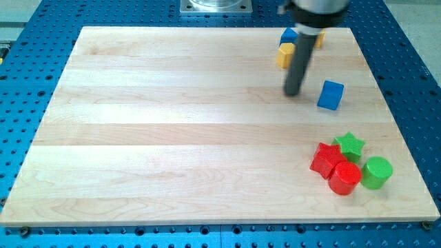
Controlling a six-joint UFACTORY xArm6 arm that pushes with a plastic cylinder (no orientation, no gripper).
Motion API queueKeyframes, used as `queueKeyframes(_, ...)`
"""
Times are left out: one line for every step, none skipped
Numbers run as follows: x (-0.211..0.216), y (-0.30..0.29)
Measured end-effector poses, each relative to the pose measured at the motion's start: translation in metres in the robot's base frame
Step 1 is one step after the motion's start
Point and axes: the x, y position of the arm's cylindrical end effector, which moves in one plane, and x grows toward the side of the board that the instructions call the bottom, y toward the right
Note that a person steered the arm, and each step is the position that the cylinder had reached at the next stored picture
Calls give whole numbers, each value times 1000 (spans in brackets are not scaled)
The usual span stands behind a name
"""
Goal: Move your hand towards the red circle
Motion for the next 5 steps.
queueKeyframes(3,-29)
queueKeyframes(23,-10)
queueKeyframes(128,-32)
queueKeyframes(216,-31)
queueKeyframes(237,3)
